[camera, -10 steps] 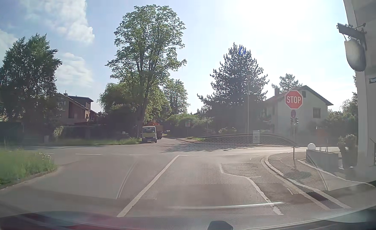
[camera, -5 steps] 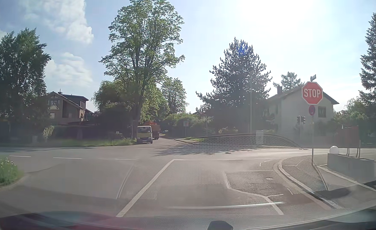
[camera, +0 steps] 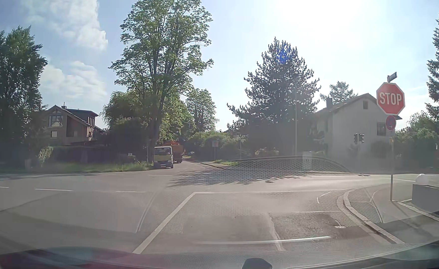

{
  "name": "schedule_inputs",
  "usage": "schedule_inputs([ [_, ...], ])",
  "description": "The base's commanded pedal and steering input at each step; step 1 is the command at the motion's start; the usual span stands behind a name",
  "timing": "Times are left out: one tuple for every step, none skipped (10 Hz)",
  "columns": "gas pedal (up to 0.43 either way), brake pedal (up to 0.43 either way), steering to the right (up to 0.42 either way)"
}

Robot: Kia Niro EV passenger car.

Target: Follow the waypoints while adhering to traffic rules and regulations

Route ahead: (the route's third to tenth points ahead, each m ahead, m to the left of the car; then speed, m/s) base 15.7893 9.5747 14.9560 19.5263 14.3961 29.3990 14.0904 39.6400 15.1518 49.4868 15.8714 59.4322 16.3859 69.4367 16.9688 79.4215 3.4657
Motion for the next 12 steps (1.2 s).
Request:
schedule_inputs([
  [0.000,0.220,0.011],
  [0.000,0.213,0.012],
  [0.000,0.213,0.013],
  [0.000,0.213,0.014],
  [0.000,0.207,0.013],
  [0.000,0.195,0.014],
  [0.000,0.183,0.013],
  [0.000,0.177,0.013],
  [0.000,0.177,0.013],
  [0.000,0.177,0.011],
  [0.000,0.177,0.010],
  [0.000,0.177,0.011],
])
